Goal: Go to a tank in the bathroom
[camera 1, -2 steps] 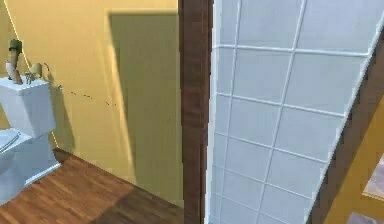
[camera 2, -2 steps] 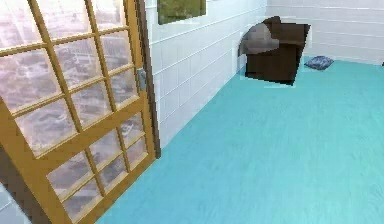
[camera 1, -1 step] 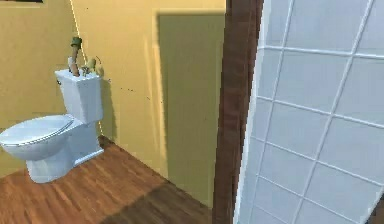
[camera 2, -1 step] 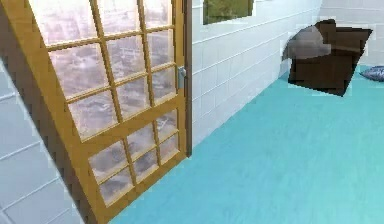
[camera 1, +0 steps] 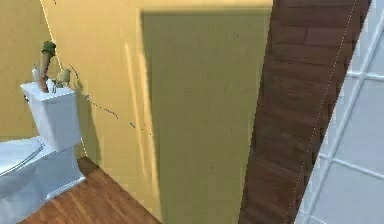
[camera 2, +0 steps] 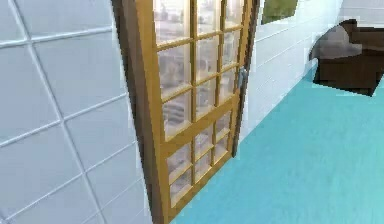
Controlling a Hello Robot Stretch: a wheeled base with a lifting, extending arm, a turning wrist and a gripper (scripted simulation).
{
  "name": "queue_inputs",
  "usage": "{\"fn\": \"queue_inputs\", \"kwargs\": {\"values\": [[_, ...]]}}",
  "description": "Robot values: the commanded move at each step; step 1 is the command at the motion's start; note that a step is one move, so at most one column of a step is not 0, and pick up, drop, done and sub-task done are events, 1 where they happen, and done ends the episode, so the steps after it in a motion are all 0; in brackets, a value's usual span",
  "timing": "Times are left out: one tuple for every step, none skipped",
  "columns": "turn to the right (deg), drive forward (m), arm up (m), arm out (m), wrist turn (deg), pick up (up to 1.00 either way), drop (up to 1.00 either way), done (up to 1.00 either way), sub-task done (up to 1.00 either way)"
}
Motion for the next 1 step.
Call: {"fn": "queue_inputs", "kwargs": {"values": [[-45.0, 0.00, 0.00, 0.00, 0.0, 0.00, 0.00, 0.00, 0.00]]}}
